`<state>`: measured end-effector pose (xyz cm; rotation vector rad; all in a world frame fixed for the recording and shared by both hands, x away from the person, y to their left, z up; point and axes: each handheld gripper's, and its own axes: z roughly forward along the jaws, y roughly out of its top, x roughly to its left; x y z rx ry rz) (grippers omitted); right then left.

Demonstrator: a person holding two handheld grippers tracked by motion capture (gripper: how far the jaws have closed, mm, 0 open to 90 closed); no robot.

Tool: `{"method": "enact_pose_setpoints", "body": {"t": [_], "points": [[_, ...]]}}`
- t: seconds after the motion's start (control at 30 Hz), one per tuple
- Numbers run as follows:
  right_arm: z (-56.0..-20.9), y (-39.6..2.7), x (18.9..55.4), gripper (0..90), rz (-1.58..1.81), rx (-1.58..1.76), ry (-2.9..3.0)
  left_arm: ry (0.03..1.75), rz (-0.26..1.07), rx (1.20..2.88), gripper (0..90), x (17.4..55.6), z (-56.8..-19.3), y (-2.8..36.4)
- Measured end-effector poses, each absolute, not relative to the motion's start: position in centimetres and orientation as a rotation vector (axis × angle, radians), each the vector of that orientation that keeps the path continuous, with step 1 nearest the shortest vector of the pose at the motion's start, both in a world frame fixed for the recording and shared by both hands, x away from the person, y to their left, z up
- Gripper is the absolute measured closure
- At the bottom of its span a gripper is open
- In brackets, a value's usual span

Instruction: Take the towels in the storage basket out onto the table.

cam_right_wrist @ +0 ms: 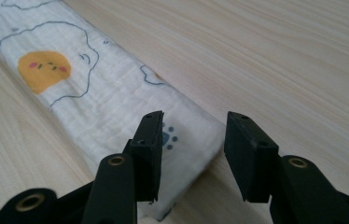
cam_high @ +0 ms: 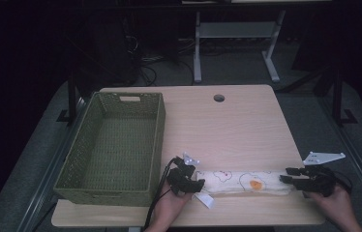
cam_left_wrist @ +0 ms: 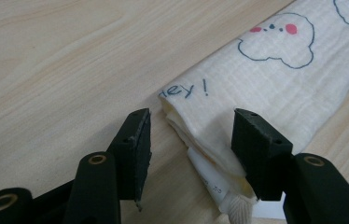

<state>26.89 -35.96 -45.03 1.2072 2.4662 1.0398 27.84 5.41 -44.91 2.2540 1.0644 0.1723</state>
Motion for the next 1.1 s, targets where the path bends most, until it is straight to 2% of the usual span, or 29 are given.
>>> {"method": "enact_pose_setpoints", "body": {"t": [0.17,0.4,0.63,1.1], "points": [[-45.2,-36.3,26.6,56.6,1.004,1.251,2.483,1.085,0.142,2.26,48.0,28.0,-45.5,5.7],[-46.3,-35.8,26.3,54.8,0.972,1.278,2.492,1.063,0.165,2.284,47.4,27.9,-45.5,5.4],[-45.6,-36.0,26.1,51.5,0.961,1.288,2.448,1.051,0.176,2.296,45.8,27.9,-45.4,5.2],[-46.2,-36.0,26.2,51.4,0.947,1.339,2.46,1.0,0.21,2.335,51.1,27.7,-45.4,4.5]]}}
